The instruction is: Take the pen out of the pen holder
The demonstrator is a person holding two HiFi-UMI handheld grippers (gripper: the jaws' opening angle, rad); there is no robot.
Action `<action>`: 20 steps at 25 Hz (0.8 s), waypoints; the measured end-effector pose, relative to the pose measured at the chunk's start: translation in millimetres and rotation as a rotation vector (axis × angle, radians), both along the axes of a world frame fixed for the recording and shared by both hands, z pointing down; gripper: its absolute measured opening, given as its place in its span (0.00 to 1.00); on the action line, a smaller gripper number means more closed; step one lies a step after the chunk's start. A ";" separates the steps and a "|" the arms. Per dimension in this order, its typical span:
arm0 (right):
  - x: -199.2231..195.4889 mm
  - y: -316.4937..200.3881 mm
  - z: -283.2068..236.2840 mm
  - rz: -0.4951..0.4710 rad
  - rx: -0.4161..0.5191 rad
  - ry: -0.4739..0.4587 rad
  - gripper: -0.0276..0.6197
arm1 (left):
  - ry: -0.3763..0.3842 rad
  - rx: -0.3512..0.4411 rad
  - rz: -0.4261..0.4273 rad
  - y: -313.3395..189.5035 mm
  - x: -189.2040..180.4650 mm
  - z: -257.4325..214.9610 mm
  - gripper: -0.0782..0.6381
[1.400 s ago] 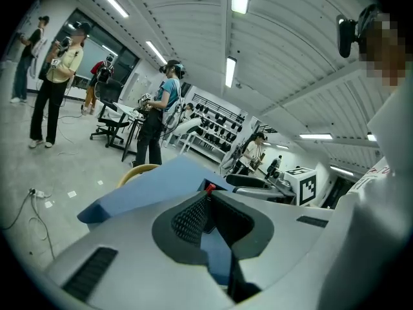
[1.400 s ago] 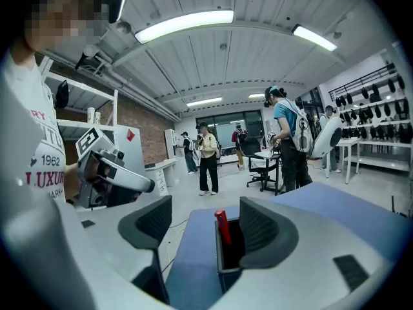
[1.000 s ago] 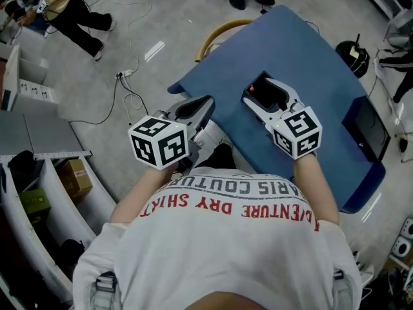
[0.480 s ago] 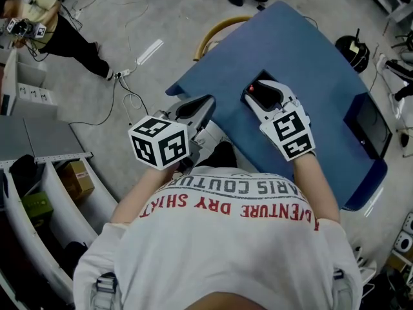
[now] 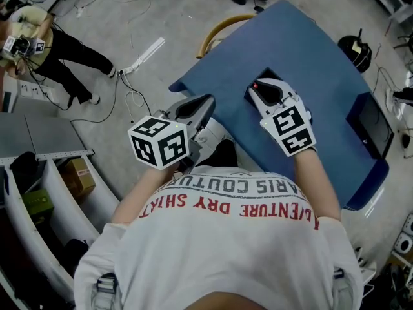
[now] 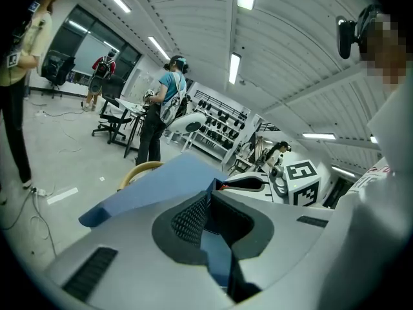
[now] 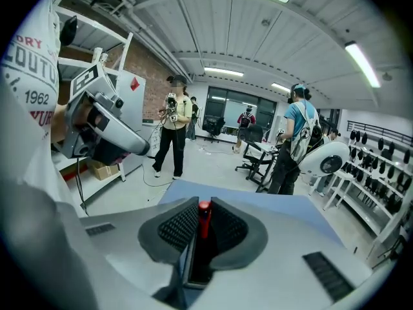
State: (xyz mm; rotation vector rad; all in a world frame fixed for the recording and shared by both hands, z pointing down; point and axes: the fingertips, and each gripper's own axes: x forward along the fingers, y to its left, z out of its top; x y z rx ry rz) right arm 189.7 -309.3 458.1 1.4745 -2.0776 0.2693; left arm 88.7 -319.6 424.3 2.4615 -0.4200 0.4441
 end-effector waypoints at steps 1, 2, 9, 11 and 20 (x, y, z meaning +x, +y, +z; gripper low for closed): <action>0.6 0.0 0.1 0.001 0.000 0.000 0.14 | 0.000 0.001 -0.001 0.3 -0.2 -0.5 0.16; 1.0 0.1 0.1 0.004 0.000 -0.001 0.14 | 0.000 0.001 -0.002 0.6 -0.7 -1.1 0.16; 6.9 0.4 -5.9 0.034 0.031 -0.005 0.14 | 0.006 0.016 -0.009 3.5 -6.0 -6.8 0.16; 9.8 1.7 -9.9 0.041 0.041 -0.017 0.14 | 0.011 0.021 -0.013 4.7 -6.2 -10.2 0.16; 16.9 13.6 -43.6 0.106 0.143 -0.055 0.14 | 0.036 0.046 -0.014 16.3 -16.3 -23.6 0.16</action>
